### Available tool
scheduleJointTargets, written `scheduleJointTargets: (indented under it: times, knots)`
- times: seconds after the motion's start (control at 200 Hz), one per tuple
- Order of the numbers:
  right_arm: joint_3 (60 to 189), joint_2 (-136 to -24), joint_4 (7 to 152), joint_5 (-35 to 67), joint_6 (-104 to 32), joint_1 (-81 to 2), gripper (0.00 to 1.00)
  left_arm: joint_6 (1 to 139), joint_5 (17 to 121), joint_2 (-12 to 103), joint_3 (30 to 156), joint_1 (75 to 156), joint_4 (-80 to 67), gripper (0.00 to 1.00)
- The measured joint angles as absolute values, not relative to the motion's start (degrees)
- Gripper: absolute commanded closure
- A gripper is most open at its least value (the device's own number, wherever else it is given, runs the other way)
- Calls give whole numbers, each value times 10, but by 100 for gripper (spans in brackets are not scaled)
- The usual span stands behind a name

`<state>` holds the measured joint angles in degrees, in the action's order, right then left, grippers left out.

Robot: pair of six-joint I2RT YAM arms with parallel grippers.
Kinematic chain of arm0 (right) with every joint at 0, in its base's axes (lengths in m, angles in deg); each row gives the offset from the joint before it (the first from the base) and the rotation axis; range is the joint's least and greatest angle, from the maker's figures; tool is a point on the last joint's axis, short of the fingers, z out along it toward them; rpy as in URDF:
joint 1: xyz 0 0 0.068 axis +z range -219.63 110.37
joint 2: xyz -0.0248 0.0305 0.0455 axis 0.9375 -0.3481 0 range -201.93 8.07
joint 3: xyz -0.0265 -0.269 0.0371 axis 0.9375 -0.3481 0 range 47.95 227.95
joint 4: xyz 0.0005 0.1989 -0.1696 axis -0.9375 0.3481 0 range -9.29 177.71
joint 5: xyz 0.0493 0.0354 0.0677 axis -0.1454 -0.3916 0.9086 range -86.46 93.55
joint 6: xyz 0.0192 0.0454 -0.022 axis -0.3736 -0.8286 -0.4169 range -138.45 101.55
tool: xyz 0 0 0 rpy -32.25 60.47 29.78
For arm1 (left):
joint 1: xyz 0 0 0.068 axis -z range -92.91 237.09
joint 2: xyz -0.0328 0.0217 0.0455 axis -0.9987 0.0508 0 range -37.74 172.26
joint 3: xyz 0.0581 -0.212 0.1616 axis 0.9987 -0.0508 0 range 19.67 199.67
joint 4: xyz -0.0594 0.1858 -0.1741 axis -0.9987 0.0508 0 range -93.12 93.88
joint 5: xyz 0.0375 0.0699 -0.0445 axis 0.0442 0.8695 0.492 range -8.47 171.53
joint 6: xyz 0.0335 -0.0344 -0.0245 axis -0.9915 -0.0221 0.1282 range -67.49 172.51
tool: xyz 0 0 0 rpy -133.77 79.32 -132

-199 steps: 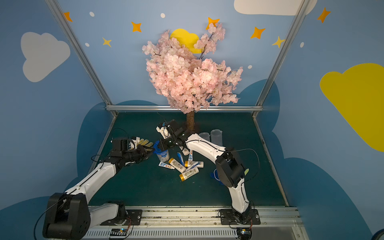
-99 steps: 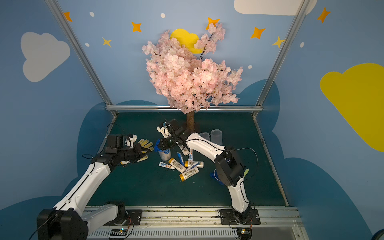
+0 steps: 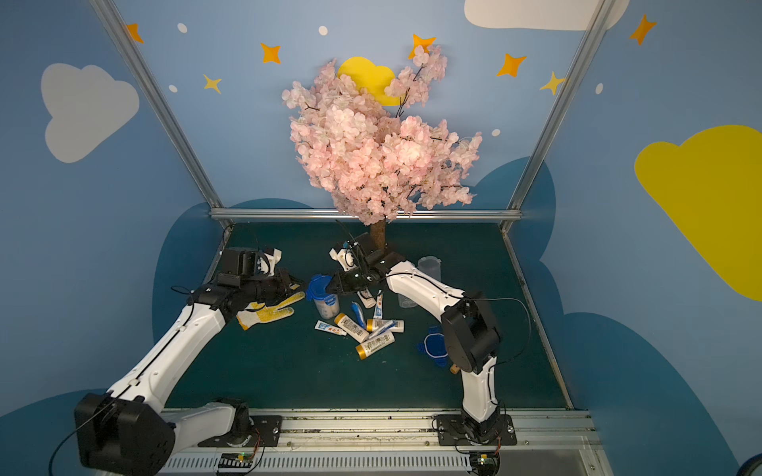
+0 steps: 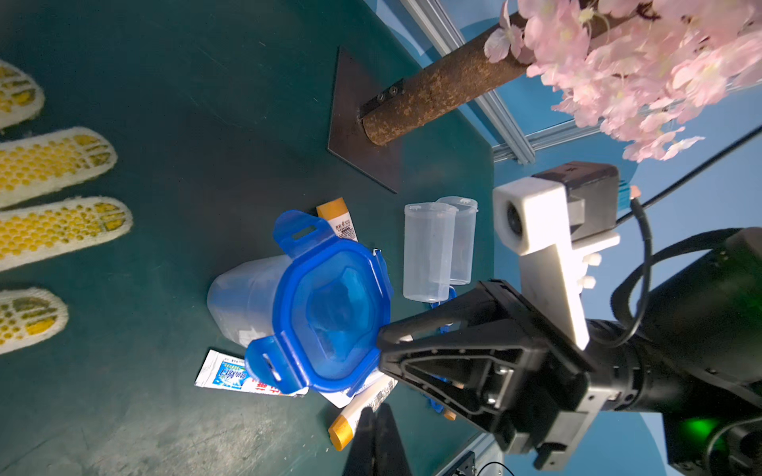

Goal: Take out toiletry kits
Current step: Open the lid of the container.

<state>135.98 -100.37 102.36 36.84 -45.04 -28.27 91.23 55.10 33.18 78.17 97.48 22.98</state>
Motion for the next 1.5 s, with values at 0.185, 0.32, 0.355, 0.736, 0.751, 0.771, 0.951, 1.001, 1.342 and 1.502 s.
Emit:
scheduleJointTargets:
  times: [0.185,0.32,0.355,0.736,0.751,0.771,0.951,1.001,1.342,1.502]
  knots:
    - [1305,-978,976,381,-494,-330,46,900,594,379,804,1013,229,98]
    - [1303,-989,955,402,-520,-334,43,898,608,417,810,1032,225,98]
    - [1305,-994,948,410,-526,-334,43,897,608,427,812,1035,224,98]
    - [1338,-1088,863,476,-608,-334,54,897,609,459,818,1041,201,98]
    - [1338,-1090,858,478,-609,-334,55,896,609,459,818,1041,200,98]
    - [1339,-1090,853,480,-615,-334,57,896,609,459,818,1041,200,98]
    - [1339,-1091,801,491,-638,-334,69,896,608,459,813,1041,190,98]
    - [1339,-1091,796,490,-642,-334,73,896,606,459,810,1041,184,98]
    - [1338,-1086,793,476,-620,-327,100,898,603,459,803,1041,167,98]
    - [1338,-1078,807,464,-600,-324,100,899,603,455,803,1041,171,89]
